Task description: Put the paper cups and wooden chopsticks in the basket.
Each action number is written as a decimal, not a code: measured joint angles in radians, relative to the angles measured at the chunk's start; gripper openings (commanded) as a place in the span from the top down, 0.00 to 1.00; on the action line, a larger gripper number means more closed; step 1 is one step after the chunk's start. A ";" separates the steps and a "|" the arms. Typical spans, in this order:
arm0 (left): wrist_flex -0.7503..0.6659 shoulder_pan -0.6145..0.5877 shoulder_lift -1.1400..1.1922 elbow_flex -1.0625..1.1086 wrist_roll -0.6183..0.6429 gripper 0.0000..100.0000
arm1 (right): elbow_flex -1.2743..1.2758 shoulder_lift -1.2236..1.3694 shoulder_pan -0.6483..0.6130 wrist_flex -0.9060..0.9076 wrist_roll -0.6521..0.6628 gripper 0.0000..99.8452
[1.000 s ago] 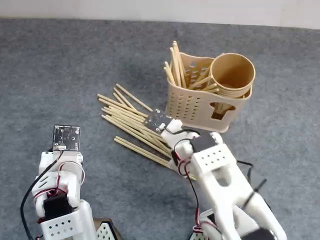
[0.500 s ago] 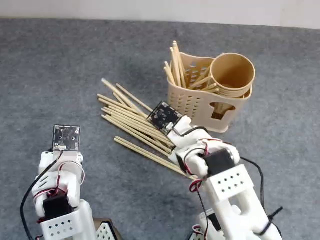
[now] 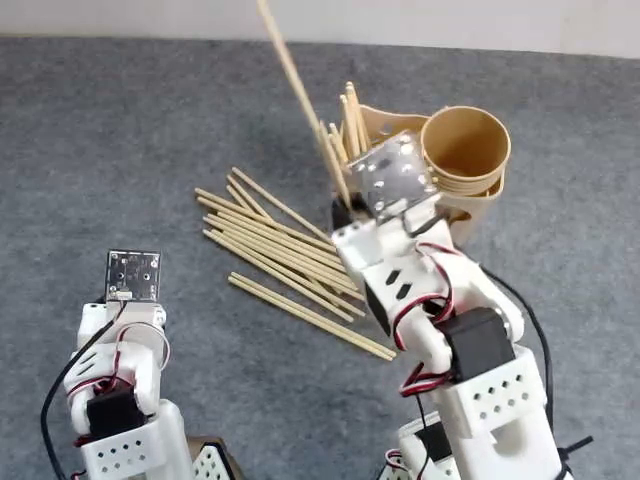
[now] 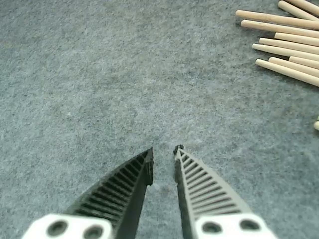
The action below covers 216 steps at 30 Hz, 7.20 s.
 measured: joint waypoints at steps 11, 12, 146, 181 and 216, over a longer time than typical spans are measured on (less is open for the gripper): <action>0.000 0.000 0.000 0.000 0.000 0.91 | -0.034 0.000 0.014 -0.402 -0.035 1.00; 0.000 0.000 0.000 0.000 0.000 0.91 | -0.034 0.000 0.029 -0.443 -0.035 1.00; 0.000 0.000 0.000 0.000 0.000 0.91 | 0.319 0.634 -0.238 -0.110 -0.072 0.94; 0.000 0.000 0.000 0.000 0.000 0.91 | 0.226 0.792 -0.241 -0.014 0.052 0.99; -0.080 0.008 0.002 0.041 0.000 0.91 | 0.609 -0.353 -0.190 -0.206 -0.264 0.99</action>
